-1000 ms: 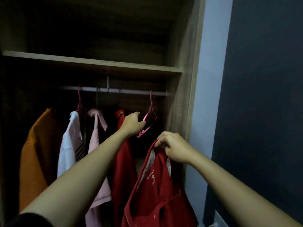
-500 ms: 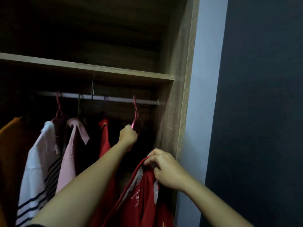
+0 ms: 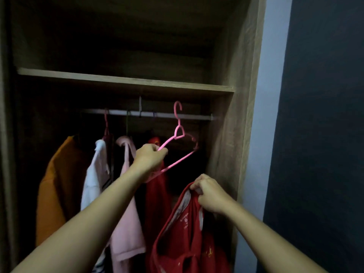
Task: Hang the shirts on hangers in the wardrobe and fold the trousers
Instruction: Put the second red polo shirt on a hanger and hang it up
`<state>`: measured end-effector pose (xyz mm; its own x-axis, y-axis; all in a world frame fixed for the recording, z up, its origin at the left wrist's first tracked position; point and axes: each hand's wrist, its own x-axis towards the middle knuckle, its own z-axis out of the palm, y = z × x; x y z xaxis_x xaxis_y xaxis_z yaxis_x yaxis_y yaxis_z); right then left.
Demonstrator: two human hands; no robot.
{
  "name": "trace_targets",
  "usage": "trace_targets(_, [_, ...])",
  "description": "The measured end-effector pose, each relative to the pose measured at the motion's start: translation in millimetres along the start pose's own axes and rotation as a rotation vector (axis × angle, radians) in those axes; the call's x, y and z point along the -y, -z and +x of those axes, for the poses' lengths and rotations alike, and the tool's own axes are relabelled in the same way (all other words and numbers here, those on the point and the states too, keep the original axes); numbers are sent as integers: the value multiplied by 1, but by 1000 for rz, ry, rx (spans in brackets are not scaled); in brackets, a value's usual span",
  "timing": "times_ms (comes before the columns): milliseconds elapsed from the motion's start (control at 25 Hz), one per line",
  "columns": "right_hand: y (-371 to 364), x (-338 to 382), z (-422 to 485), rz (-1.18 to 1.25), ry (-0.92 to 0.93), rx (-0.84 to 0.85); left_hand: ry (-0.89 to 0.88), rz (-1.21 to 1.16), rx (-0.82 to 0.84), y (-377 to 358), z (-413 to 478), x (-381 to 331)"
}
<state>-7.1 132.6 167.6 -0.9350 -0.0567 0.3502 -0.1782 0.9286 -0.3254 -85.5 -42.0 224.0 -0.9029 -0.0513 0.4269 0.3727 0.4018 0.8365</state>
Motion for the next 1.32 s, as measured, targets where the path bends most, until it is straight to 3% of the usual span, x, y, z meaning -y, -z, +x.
trace_targets(280, [5,48,-16,-37,-179,18,-131,57,-73,165,-66,54])
trace_targets(480, [16,68,-24,14,-218,-54,-47,-154,92,255,-112,116])
trace_targets(640, [12,96,-40,5,-177,-47,-21,-171,231,275,-138,133])
trace_targets(760, [2,126,-55,17,-135,-72,-102,-100,305,273,-148,136])
trace_targets(920, [-12,132,-54,-32,-96,-90,-255,111,190,267,-161,141])
trace_targets(1120, [-9,109,-56,-98,-200,-76,-233,-118,30,294,-178,142])
trace_targets(1320, [-8,113,-61,-119,-188,-63,-159,-170,149,335,-192,163])
